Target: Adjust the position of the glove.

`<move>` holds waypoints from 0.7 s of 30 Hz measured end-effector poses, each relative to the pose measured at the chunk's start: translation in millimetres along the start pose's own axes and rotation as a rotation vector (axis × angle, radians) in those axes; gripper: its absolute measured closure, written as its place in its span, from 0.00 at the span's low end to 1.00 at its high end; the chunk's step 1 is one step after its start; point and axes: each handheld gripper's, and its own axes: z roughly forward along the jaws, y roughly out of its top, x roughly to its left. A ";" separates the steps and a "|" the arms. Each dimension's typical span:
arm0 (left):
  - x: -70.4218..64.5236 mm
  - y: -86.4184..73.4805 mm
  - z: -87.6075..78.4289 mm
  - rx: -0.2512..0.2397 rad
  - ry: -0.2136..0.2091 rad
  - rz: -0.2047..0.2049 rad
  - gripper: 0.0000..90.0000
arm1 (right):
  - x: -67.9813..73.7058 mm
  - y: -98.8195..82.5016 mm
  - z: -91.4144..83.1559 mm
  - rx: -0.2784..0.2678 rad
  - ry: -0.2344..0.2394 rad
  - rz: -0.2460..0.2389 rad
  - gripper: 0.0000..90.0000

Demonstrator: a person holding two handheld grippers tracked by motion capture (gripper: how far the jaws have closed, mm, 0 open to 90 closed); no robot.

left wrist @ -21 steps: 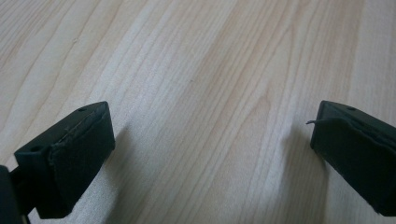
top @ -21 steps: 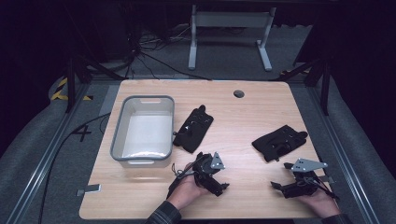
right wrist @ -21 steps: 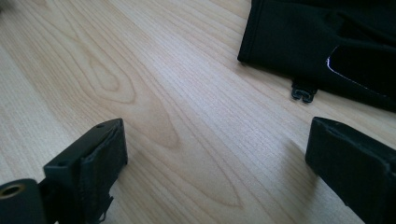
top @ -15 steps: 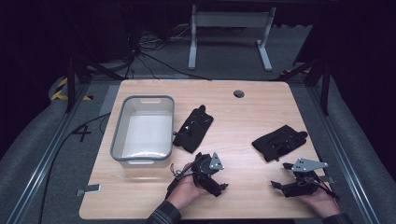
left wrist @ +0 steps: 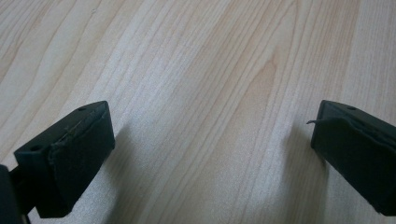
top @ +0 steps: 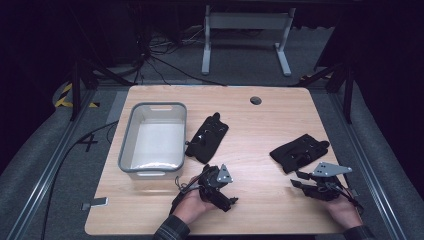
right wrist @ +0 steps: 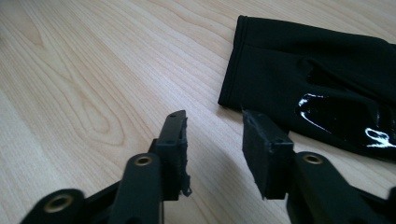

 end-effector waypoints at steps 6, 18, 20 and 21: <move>0.4 -0.2 -0.7 0.003 -0.003 0.002 0.00 | -5.7 10.0 6.6 0.001 0.019 0.030 0.96; 0.9 0.5 0.0 0.005 -0.007 0.007 0.00 | -22.5 31.7 23.7 -0.006 0.009 0.050 1.00; 1.0 0.5 0.0 0.006 -0.008 0.009 0.00 | -23.5 36.2 28.7 -0.004 0.014 0.048 1.00; 1.0 0.5 0.0 0.005 -0.008 0.009 0.00 | -23.9 37.8 31.4 0.004 0.010 0.043 1.00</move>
